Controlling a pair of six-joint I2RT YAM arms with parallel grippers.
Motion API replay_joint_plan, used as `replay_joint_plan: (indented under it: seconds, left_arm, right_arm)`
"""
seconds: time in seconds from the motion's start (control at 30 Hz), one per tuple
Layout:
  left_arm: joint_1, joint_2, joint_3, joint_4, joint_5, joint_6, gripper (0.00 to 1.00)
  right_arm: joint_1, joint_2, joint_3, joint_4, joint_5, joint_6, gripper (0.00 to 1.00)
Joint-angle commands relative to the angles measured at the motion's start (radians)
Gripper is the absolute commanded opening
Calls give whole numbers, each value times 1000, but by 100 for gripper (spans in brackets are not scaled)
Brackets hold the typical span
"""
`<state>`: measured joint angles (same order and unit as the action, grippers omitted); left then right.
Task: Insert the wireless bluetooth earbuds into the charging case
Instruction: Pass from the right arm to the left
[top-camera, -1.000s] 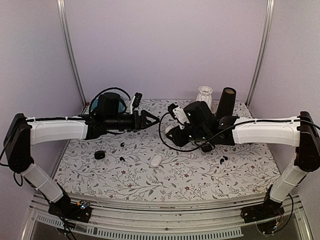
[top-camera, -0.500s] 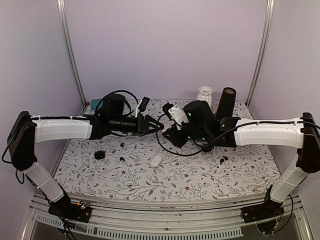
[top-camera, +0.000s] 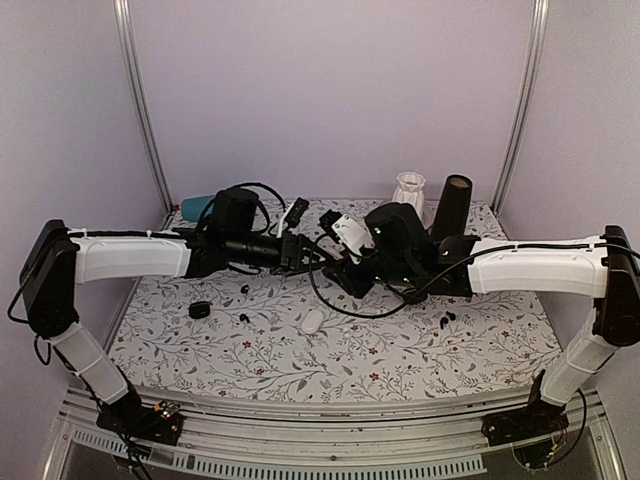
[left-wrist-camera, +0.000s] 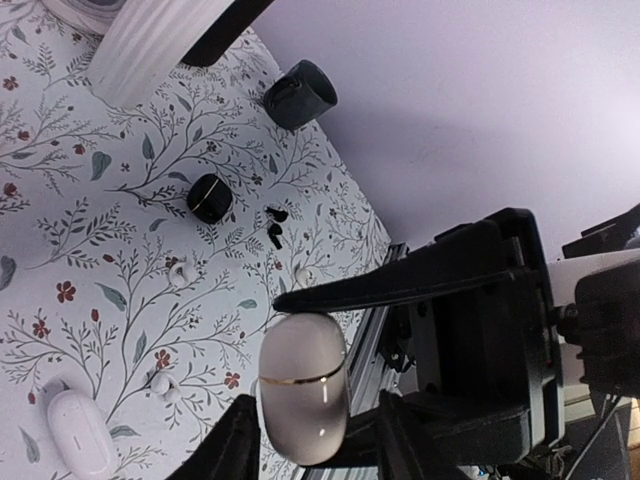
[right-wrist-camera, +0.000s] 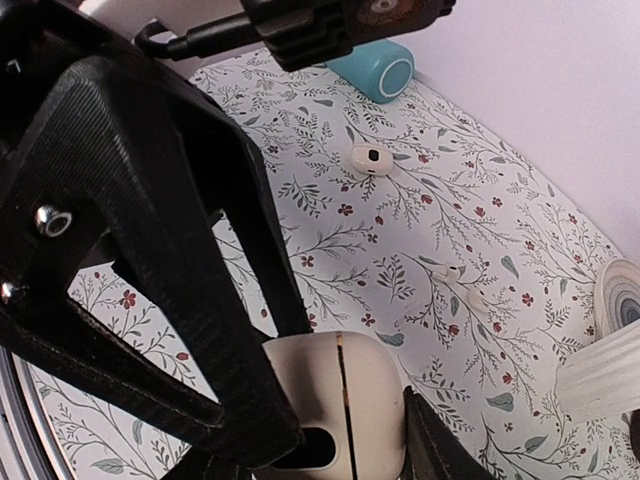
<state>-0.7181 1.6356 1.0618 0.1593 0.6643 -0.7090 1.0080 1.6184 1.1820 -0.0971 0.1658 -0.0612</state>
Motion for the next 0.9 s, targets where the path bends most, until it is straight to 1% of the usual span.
replay_joint_plan:
  seconds: [0.0,0.07,0.17,0.23,0.3,0.37,0.4,0.5,0.53,0.57,0.67,0.87]
  left_arm:
    - [-12,18,26,20,42,-11,39]
    - [-12,26,26,36,55,-21,35]
    - [-12,35,29,55,71,-30,23]
    - [-12,35,28,65,76,-33,11]
    - [-12,30,24,75,76,-32,0]
    - [-12,19,16,86,74,-20,0]
    - [-12,10,10,95,70,-9,0]
    - [-12,-31,-12,132,64,32,0]
    - [-12,-49,-19,148,59,50,0]
    - [-12,-68,-28,164,52,64,0]
    - [-12,-132,-76,219,26,104,0]
    - [-19,-241,-188,248,-56,206,0]
  right_arm:
    - [7,-17,19,20,7,-17,16]
    - [6,-17,18,19,6,-17,16]
    - [7,-14,18,17,14,-17,17]
    - [7,-12,19,17,21,-15,18]
    - [7,-14,19,24,32,-9,28]
    - [6,-22,18,45,54,5,44]
    - [7,-32,9,63,71,15,54]
    - [5,-67,-25,108,140,52,84]
    - [7,-90,-42,122,166,64,97]
    - [5,-111,-60,139,186,104,99]
    - [4,-180,-125,204,200,176,99]
    - [3,-258,-169,249,97,304,99]
